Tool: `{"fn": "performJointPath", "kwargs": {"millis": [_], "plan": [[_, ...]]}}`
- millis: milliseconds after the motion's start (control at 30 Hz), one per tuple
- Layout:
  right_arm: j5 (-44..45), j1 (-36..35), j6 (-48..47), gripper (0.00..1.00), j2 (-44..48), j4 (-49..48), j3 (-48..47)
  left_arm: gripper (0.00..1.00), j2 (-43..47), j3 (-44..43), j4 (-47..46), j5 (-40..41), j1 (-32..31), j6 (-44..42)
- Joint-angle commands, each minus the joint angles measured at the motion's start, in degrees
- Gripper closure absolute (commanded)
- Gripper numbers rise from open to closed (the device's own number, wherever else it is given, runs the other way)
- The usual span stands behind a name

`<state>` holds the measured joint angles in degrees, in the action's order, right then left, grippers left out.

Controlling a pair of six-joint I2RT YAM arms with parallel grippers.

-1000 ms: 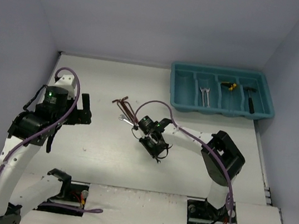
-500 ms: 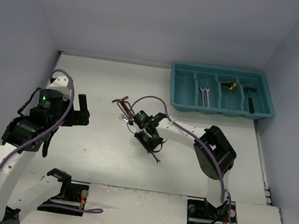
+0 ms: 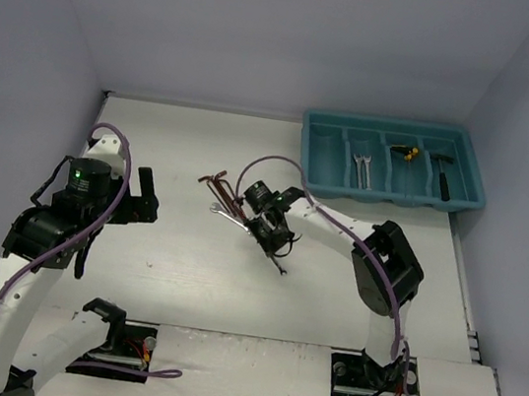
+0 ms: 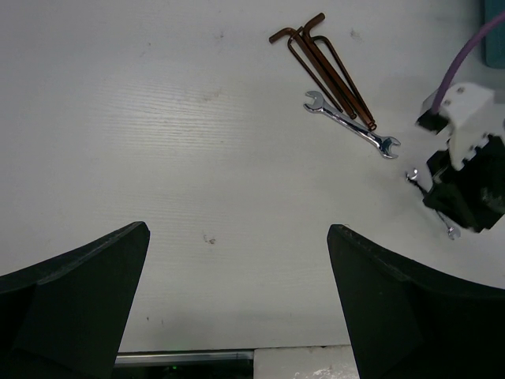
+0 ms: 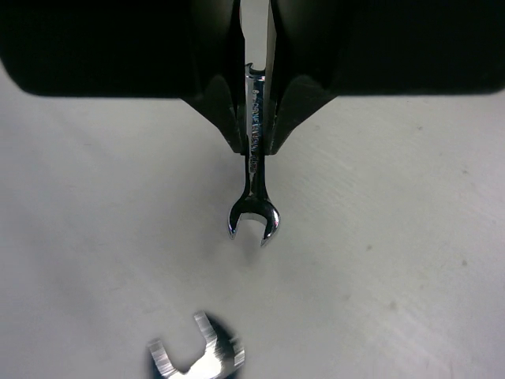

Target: Sort the tools into containers

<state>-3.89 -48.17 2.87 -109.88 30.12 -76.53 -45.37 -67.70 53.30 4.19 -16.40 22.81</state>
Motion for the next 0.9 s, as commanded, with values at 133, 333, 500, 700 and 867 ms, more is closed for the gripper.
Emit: {"fn": "performJointPath", "kwargs": {"millis": [133,333,500,700,867], "plan": [[9.0,21.0,-7.1,1.0,9.5,2.9,-19.3,0.05,0.0,-1.0,-2.5,-0.3,0.2,0.9],[9.5,34.9,-12.3,1.0,0.8,2.6,-31.8,0.05,0.5,-0.2,-2.5,0.0,0.2,1.6],[8.6,41.4,-10.7,1.0,-11.0,2.3,-43.8,0.05,0.6,-0.1,-2.5,-0.1,0.2,2.0],[5.0,43.0,-8.8,0.9,-20.3,2.3,-54.0,0.05,0.2,-0.2,-2.5,0.3,0.2,1.9],[1.6,42.1,-9.3,0.74,-19.6,2.1,-53.6,0.05,-0.6,-0.5,-2.6,0.3,0.2,2.0]]}}
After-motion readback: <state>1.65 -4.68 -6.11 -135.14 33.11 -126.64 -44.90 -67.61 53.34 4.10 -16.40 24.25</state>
